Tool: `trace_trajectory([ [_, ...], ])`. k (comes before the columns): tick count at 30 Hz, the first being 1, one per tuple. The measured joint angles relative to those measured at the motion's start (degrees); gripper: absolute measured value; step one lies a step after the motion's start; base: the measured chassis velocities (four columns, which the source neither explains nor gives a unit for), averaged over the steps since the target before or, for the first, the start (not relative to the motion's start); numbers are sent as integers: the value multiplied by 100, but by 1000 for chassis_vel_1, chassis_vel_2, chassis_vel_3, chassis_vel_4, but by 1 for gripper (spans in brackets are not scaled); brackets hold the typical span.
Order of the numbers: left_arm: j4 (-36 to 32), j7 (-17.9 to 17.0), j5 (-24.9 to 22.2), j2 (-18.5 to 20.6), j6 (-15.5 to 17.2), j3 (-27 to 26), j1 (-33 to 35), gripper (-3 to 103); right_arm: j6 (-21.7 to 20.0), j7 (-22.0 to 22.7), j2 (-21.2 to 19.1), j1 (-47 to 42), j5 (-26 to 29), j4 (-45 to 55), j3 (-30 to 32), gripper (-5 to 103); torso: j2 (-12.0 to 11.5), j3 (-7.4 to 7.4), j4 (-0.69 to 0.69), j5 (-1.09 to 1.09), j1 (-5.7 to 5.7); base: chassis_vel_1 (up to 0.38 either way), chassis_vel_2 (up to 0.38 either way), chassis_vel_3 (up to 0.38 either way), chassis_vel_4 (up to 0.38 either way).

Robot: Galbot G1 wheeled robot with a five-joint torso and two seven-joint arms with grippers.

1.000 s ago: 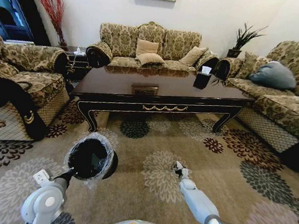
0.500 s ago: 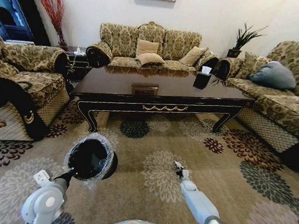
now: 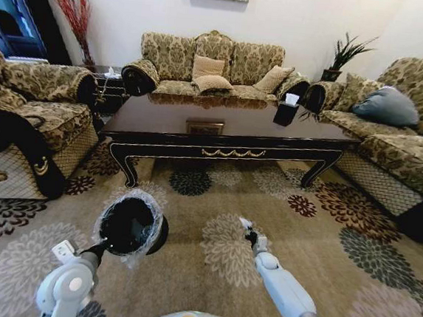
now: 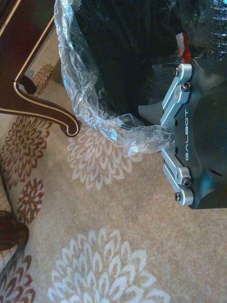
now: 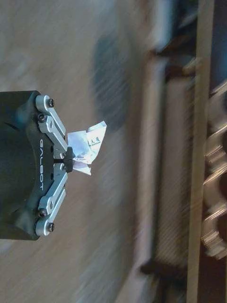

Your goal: Move to the front of the table and pick up the trash from the floor, then place it into the trash bin.

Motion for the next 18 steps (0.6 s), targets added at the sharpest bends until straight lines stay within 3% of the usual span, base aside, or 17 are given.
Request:
trace_trajectory([
  [9, 83, 53, 89, -83, -7, 121, -41, 0, 910, -960, -29, 36, 462, 1618, -620, 0, 0, 0, 2, 1, 0, 0, 0, 0, 0],
  [18, 168, 101, 204, -172, -18, 208, -56, 0, 1547, -1605, -93, 445, 891, 2460, -1428, 0, 0, 0, 1, 1, 0, 0, 0, 0, 0],
])
